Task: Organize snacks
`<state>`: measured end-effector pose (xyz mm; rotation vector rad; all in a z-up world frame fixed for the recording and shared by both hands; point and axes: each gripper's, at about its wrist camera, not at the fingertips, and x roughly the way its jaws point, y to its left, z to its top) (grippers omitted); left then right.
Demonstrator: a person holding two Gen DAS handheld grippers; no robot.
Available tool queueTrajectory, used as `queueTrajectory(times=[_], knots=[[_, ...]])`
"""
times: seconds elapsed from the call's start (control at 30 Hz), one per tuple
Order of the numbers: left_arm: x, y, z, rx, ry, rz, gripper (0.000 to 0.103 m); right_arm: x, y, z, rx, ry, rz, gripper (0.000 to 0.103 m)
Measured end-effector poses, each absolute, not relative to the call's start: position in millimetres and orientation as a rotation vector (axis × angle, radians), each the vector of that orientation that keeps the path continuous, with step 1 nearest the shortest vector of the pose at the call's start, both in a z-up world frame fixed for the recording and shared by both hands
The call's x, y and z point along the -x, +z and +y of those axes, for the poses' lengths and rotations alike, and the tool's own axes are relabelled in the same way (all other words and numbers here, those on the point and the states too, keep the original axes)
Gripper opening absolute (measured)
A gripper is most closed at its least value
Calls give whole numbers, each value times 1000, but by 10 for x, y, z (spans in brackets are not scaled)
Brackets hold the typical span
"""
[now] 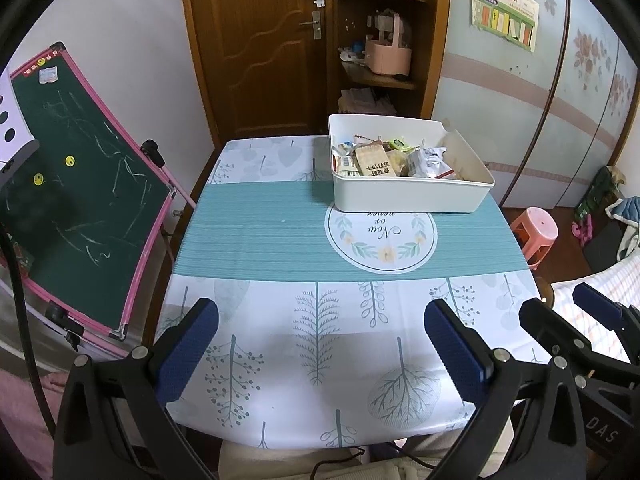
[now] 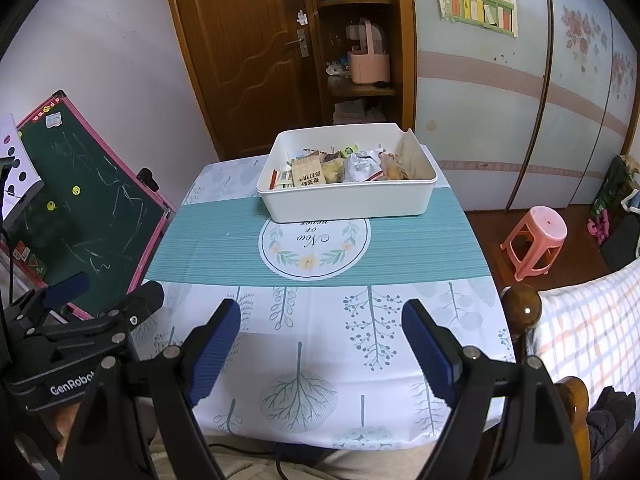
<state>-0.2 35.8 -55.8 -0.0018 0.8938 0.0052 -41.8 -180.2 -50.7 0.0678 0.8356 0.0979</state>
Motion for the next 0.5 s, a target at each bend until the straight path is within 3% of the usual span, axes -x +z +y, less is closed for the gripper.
queueTrajectory(times=[0.5], knots=[[-4,-589,367,0,4,905,102,411,-507,-1808,-69,99,837,84]])
